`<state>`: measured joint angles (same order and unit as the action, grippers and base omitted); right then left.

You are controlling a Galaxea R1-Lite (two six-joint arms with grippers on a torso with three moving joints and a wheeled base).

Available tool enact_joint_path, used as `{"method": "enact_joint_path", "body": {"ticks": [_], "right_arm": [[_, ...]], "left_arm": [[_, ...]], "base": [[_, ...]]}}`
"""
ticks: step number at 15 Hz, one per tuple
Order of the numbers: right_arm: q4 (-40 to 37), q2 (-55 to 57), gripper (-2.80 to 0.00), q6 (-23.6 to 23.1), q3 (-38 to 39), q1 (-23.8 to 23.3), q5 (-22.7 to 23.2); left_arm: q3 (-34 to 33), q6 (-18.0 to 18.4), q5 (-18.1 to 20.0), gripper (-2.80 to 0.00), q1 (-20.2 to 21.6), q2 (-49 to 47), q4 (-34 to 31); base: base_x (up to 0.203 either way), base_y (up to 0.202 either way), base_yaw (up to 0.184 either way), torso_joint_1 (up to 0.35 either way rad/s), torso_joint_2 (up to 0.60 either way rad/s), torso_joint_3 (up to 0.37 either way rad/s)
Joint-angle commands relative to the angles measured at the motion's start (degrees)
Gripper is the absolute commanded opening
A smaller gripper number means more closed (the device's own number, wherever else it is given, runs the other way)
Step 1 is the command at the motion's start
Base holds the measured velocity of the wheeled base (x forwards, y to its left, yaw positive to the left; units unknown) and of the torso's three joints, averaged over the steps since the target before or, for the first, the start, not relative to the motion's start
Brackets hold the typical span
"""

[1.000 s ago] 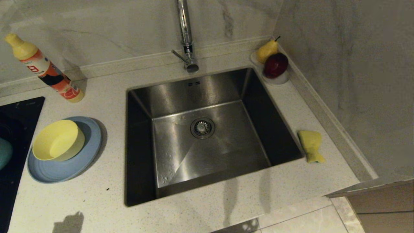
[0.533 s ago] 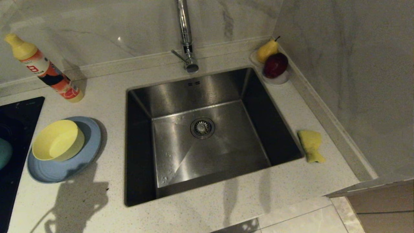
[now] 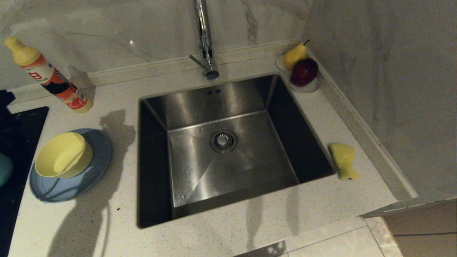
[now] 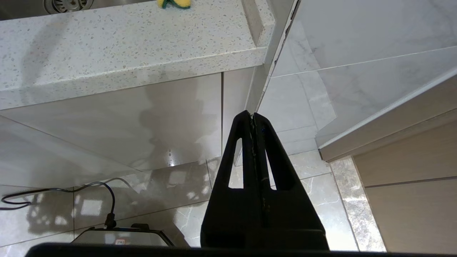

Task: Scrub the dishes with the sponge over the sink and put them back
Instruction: Grab the dish soap

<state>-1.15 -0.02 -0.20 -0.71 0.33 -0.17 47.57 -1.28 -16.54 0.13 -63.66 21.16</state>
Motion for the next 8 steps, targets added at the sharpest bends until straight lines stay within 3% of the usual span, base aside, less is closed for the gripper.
{"method": "enact_joint_path", "body": {"ticks": [1,4,6,7,8], "right_arm": [[0.0,-0.1,-2.8,0.0,0.0,0.0,0.0],[0.0,-0.1,-2.8,0.0,0.0,0.0,0.0],[0.0,-0.1,-2.8,0.0,0.0,0.0,0.0],[0.0,-0.1,-2.8,0.0,0.0,0.0,0.0],[0.0,-0.1,-2.8,0.0,0.0,0.0,0.0]], "left_arm": [[4.3,-0.3,-4.8,-2.8,0.0,-16.1,6.8],[9.1,-0.7,-12.6,-2.8,-0.1,-26.1,17.0],[11.3,-0.8,-14.3,-2.8,-0.1,-29.8,19.4],[12.2,-0.9,-14.6,0.0,-0.1,-31.5,19.7],[13.0,-1.6,-14.7,0.0,0.0,-32.6,20.1]], "base": [[0.0,0.0,0.0,0.0,0.0,0.0],[0.0,0.0,0.0,0.0,0.0,0.0],[0.0,0.0,0.0,0.0,0.0,0.0],[0.0,0.0,0.0,0.0,0.0,0.0],[0.0,0.0,0.0,0.0,0.0,0.0]]}}
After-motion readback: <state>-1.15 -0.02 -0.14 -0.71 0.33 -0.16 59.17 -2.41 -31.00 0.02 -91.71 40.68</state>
